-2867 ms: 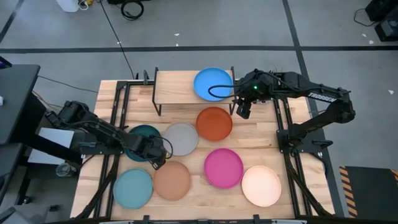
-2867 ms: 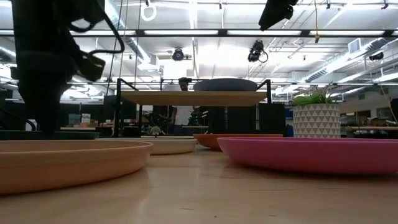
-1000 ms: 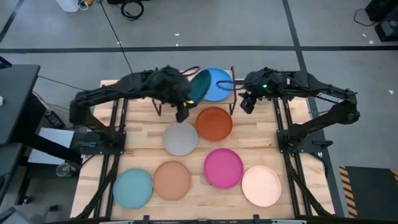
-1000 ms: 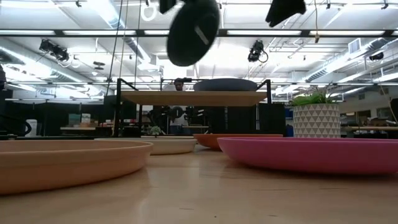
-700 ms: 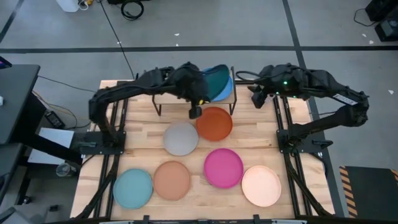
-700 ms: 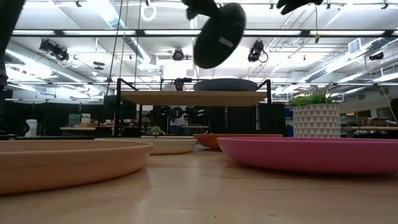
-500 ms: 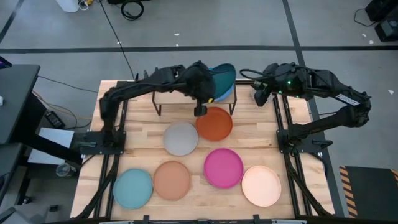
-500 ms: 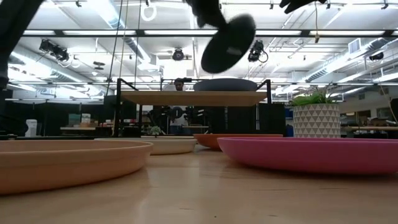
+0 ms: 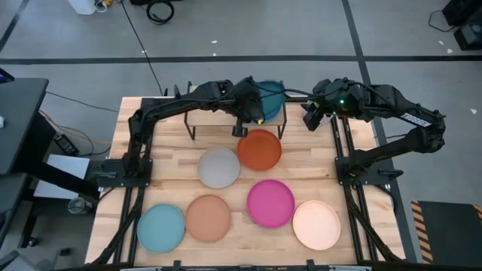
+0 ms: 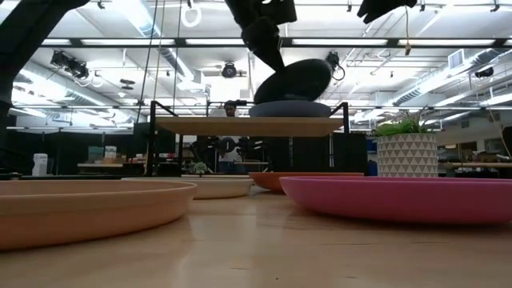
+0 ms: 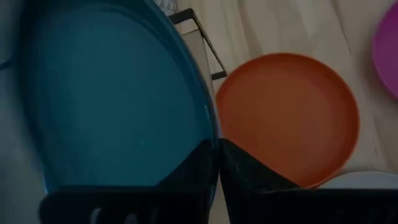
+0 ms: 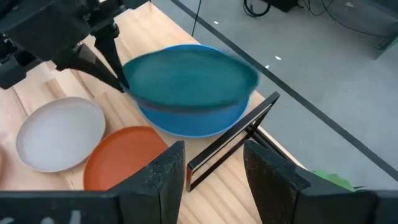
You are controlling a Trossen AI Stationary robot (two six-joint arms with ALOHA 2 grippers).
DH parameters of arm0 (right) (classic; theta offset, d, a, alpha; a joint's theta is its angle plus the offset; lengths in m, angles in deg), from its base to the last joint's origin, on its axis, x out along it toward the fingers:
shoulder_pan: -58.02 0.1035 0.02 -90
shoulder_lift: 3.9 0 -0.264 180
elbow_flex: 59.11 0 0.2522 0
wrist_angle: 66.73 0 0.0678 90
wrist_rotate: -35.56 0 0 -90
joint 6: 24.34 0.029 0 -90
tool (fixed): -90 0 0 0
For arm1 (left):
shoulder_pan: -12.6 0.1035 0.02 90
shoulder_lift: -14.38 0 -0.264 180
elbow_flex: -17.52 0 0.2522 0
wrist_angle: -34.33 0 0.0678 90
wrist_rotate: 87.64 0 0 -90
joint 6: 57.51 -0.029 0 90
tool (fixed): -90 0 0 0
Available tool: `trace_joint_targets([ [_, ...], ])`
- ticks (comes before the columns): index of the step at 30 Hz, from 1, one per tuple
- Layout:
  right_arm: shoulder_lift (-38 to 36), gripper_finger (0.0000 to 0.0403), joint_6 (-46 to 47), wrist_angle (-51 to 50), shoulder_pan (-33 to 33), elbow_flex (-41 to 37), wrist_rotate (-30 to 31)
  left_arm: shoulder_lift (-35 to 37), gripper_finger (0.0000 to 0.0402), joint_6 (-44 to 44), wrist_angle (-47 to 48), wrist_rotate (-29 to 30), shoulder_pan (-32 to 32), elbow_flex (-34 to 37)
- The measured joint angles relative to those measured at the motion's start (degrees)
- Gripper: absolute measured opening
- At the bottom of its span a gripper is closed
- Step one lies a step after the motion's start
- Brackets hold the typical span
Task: Place and stack plates onto a shelf
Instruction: Stack the dark green plate on top of the blue plate on the shelf, then put the brown plate on the shelf
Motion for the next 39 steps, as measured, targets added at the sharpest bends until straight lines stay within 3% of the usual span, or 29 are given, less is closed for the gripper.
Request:
trace_joint_targets([
  [4, 0.1, 0.0170, 0.0, 0.0, 0.0, 0.0, 0.0, 0.0, 0.0046, 1.6, 0.0, -1.5, 0.5, 0.0],
  [9, 0.1, 0.0170, -0.3, 0.0, 0.0, 0.0, 0.2, 0.1, 0.0098, 3.8, 0.9, -1.9, 0.4, 0.0],
  [15, 0.1, 0.0170, -1.3, 0.0, 0.0, 0.0, 1.2, 2.7, 0.0155, 10.3, 7.4, 2.3, 0.1, 0.0],
  [22, 0.1, 0.0170, -3.2, 0.1, 0.0, 0.0, 1.5, 11.5, 0.0155, 19.4, 18.1, -11.1, -5.1, 1.5],
  [28, 0.1, 0.0170, -5.3, 0.4, -0.1, 0.0, 1.6, 22.3, 0.0144, 29.2, 13.9, -15.9, -17.3, 16.5],
  [35, 0.1, 0.0170, -6.5, 0.5, -0.1, 0.0, 1.6, 33.3, 0.0142, 52.2, 0.2, -16.1, -35.4, 37.8],
  [39, 0.1, 0.0170, -7.6, 0.8, -0.1, 0.0, 1.6, 34.1, 0.0142, 65.0, -6.1, -13.8, -42.6, 47.2],
])
